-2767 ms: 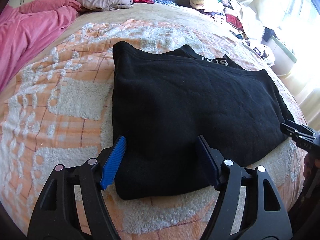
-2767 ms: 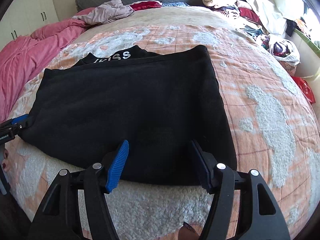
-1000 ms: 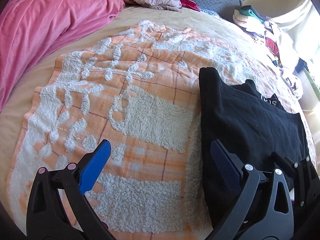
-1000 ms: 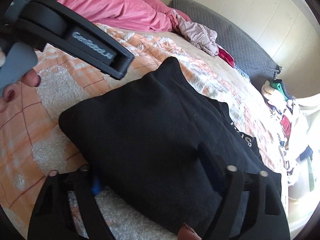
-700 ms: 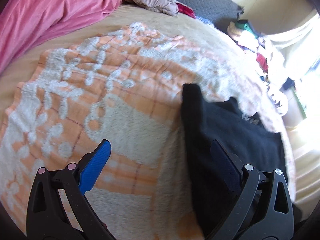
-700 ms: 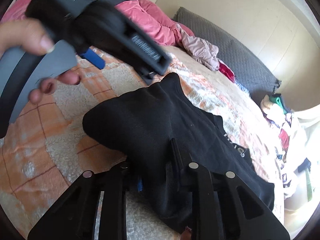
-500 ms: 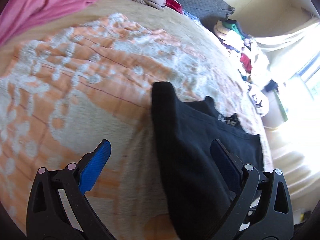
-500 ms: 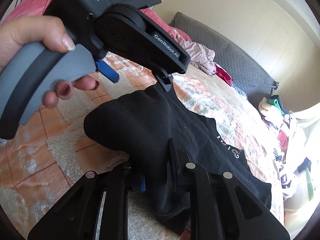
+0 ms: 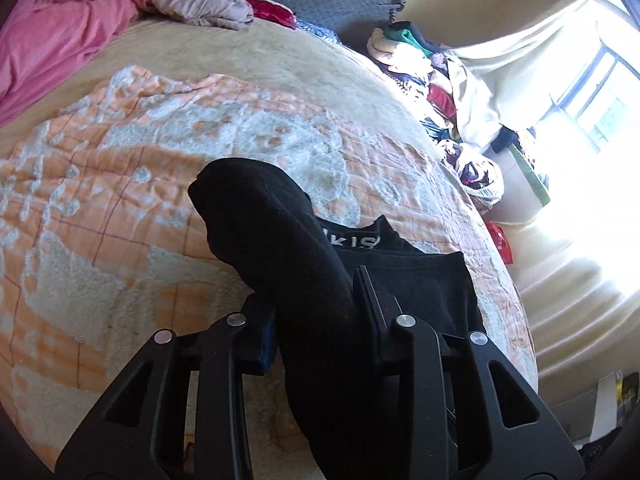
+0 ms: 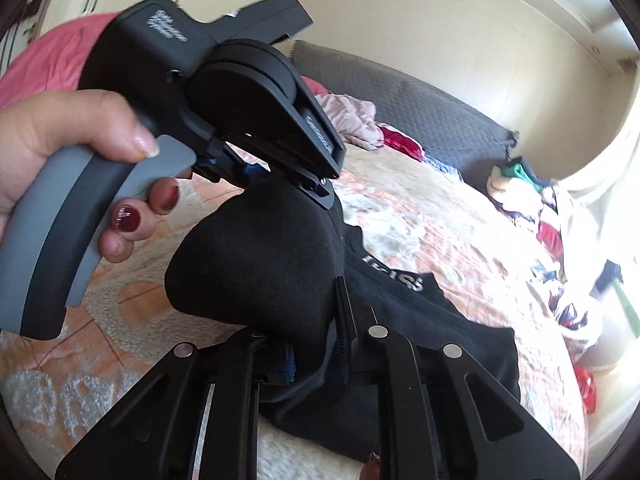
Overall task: Fold small clothes
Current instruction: 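Grasp the sweatshirt edge with the right tool and fold it over the body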
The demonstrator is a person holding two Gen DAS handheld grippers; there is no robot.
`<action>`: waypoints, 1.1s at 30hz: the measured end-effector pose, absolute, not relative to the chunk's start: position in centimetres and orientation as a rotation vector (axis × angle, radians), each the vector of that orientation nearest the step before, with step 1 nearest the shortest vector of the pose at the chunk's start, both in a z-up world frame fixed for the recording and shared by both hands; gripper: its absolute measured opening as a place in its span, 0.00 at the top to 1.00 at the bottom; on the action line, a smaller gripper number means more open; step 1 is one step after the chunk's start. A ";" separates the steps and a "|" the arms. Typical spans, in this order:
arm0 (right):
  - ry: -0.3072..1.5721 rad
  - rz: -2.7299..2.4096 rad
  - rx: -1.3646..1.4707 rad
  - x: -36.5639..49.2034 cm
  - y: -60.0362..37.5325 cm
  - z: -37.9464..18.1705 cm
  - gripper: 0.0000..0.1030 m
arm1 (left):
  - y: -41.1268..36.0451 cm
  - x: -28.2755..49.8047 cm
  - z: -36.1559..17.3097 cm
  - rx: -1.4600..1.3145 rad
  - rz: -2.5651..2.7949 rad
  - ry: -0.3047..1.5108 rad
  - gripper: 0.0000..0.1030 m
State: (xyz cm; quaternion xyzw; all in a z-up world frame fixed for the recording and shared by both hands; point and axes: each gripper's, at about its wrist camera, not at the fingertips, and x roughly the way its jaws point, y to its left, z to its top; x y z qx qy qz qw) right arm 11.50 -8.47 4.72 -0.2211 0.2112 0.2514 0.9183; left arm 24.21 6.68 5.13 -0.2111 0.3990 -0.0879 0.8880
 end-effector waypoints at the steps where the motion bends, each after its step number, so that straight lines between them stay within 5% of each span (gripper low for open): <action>1: 0.437 0.509 -0.437 11.5 -9.2 4.9 0.86 | 5.8 24.3 5.6 -0.421 -0.189 0.826 0.76; 10: 0.481 0.448 -0.263 12.2 -15.9 5.9 0.87 | -1.2 25.7 7.4 -0.327 -0.253 0.830 0.76; 33: 0.801 0.357 0.327 14.6 -27.0 1.9 0.92 | -13.1 30.8 2.3 -0.219 -0.311 0.988 0.76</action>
